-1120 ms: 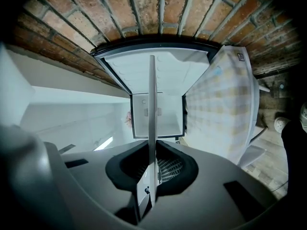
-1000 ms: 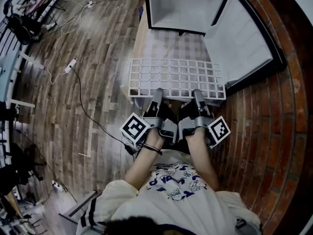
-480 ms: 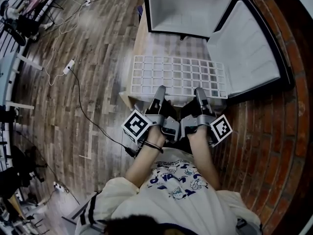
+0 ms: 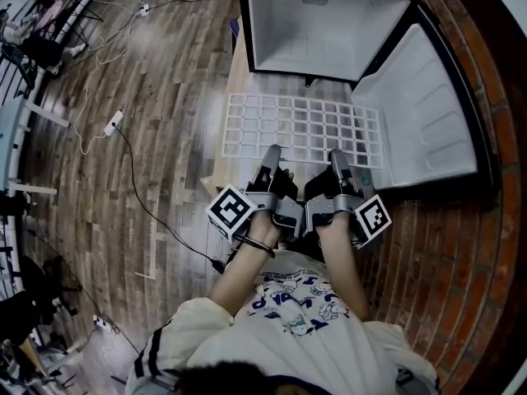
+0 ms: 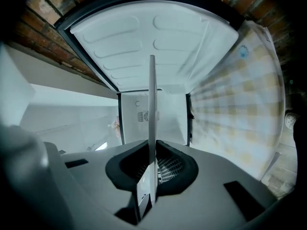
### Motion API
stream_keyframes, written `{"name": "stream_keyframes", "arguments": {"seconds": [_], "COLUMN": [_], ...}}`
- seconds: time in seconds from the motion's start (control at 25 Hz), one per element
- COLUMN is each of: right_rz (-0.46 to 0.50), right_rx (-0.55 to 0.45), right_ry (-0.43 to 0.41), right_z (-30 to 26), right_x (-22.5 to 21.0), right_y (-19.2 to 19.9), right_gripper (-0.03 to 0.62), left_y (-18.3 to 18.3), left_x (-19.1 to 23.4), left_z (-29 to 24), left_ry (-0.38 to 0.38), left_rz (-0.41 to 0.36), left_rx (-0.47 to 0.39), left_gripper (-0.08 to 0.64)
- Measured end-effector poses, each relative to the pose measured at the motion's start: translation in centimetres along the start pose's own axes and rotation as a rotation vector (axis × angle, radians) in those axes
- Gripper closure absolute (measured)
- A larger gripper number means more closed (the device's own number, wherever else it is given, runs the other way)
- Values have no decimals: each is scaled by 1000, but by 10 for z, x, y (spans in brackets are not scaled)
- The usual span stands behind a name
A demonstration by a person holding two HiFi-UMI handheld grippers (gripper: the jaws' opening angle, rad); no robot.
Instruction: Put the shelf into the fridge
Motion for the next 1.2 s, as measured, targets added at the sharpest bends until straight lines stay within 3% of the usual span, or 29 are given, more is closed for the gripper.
{"name": "stream_keyframes", "arguments": {"seconds": [0.32, 0.84, 1.2], "right_rz": [-4, 8, 16], "right_rx": [-39, -106, -100], "right_ry": [-28, -60, -62], "right_z": [13, 17, 16], "right_x": [-21, -18, -16], "right_y": [-7, -10, -11], "right_gripper": [543, 543, 543], "left_y": [9, 10, 12], "left_x": [18, 17, 15], "left_z": [-4, -11, -12], "left_ry": [33, 50, 62], "left_rz": [-13, -24, -15], "left_rx": [39, 108, 118], "left_gripper": [523, 523, 523]}}
Point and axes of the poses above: the fingertips, and each gripper's own axes: z backward along the fingers, x to its left, y out of its underside, the point moved 2 cm from there along z, backward along the fingers, and after that the axes turned 11 degrees about -y, right-handed, at the moved point
